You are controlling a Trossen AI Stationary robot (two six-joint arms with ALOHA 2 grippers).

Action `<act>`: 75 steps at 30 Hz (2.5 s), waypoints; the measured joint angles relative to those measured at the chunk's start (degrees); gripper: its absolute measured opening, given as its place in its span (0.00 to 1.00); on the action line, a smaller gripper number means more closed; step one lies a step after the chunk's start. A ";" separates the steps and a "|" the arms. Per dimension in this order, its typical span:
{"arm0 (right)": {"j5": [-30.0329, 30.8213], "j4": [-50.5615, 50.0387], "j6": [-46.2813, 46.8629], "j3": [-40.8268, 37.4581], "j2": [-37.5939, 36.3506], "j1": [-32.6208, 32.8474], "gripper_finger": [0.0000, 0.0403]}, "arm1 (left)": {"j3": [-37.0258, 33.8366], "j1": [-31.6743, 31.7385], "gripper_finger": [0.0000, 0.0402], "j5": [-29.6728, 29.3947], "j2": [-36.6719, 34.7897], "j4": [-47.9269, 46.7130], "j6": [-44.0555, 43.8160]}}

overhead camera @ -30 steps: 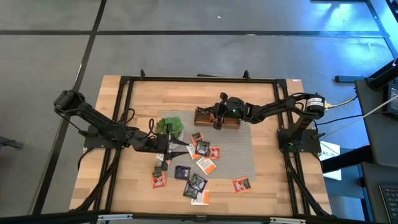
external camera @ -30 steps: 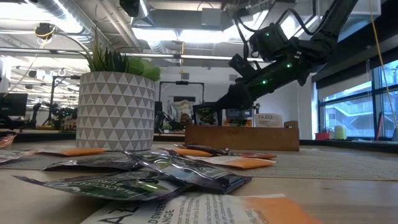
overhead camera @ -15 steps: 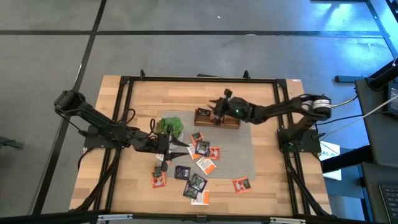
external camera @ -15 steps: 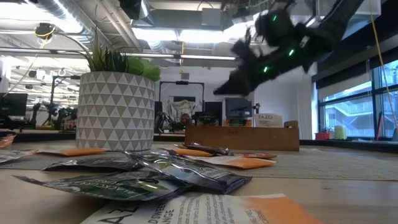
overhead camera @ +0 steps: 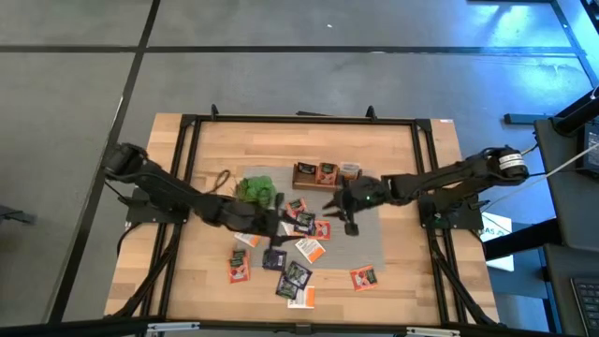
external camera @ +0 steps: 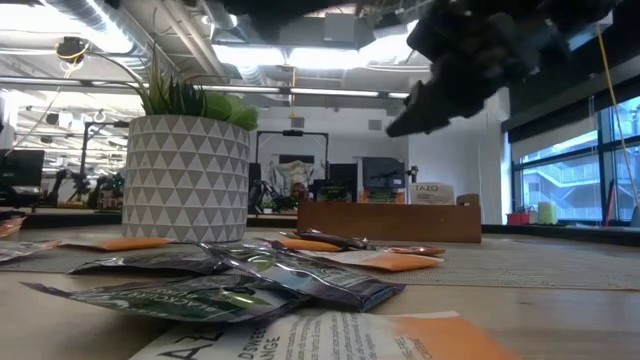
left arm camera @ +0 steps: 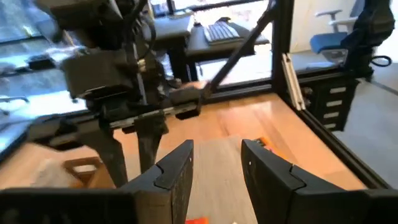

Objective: Pick & Place Tea
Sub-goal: Put the orange tea bag into the middle section of the wooden organizer

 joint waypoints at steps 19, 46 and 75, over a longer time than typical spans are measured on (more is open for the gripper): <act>7.09 1.17 1.33 -0.02 14.44 7.83 0.26 | 6.83 2.16 0.32 0.76 18.79 -3.05 -17.39; 9.94 -4.79 5.81 0.33 18.21 7.87 0.26 | 6.79 3.91 0.32 0.65 21.91 -16.32 -32.14; 10.26 -3.59 6.34 -0.06 18.32 7.83 0.26 | 6.83 4.70 0.32 -2.87 21.89 -15.64 -63.02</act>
